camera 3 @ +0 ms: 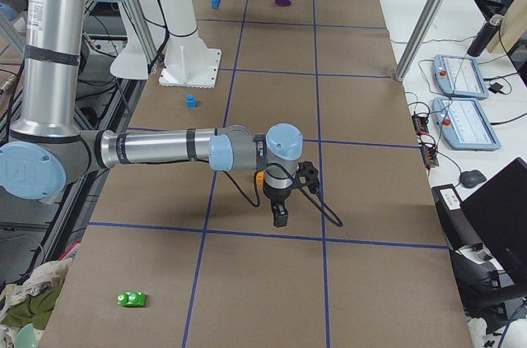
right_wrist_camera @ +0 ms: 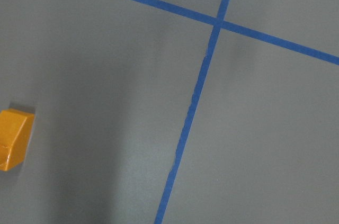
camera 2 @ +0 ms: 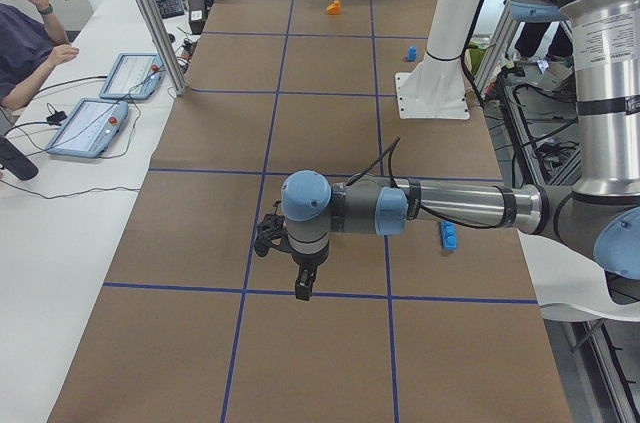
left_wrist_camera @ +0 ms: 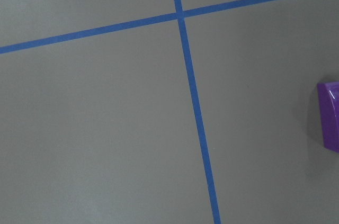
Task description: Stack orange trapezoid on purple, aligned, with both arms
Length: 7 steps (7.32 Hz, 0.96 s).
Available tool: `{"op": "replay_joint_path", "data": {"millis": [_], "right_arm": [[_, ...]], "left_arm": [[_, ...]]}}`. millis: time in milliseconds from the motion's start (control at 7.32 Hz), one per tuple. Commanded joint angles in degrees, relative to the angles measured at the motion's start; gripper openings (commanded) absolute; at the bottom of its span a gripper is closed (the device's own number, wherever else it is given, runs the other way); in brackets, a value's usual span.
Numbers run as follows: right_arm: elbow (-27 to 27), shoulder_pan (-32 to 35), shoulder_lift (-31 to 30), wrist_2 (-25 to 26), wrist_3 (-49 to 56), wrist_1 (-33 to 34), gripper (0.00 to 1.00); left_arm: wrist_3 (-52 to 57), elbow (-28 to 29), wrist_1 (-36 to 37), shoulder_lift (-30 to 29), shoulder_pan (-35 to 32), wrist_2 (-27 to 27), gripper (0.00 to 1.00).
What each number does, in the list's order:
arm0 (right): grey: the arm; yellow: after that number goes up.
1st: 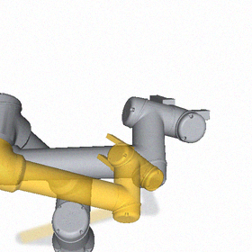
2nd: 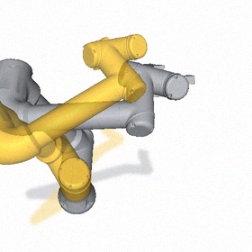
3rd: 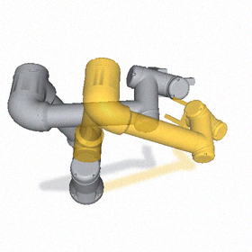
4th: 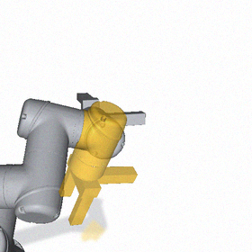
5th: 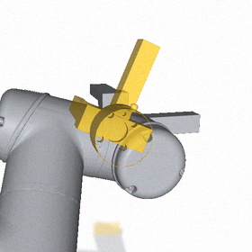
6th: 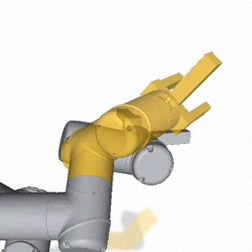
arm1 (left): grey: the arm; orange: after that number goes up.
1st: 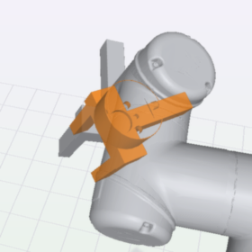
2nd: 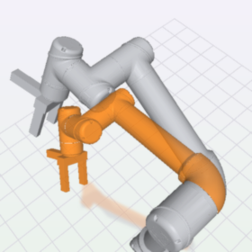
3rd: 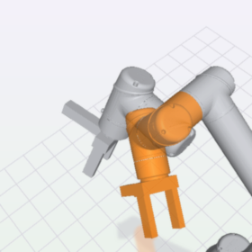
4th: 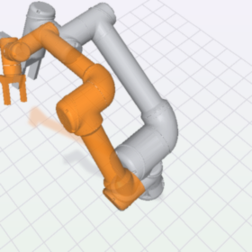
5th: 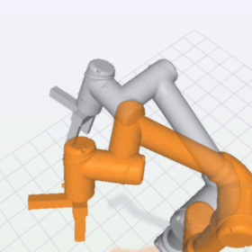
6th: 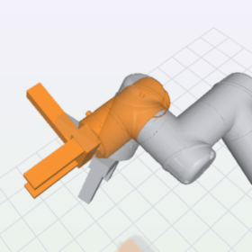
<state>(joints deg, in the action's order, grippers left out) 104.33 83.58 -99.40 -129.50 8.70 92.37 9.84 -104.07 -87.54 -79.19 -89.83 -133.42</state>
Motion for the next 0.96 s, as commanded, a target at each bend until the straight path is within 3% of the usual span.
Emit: {"op": "replay_joint_path", "data": {"millis": [0,546,820], "right_arm": [[0.0,0.0,0.0,-0.1,0.0,0.0,1.00],[4.0,0.1,-0.2,0.3,0.5,0.1,1.00],[4.7,0.1,0.1,0.1,0.2,0.1,1.00]], "left_arm": [[0.0,-0.3,-1.2,0.1,1.0,-0.2,1.00],[-0.1,-0.7,-4.3,0.1,1.2,-0.3,1.00],[-0.7,-0.6,-10.3,-0.3,1.2,-0.2,1.00]]}}
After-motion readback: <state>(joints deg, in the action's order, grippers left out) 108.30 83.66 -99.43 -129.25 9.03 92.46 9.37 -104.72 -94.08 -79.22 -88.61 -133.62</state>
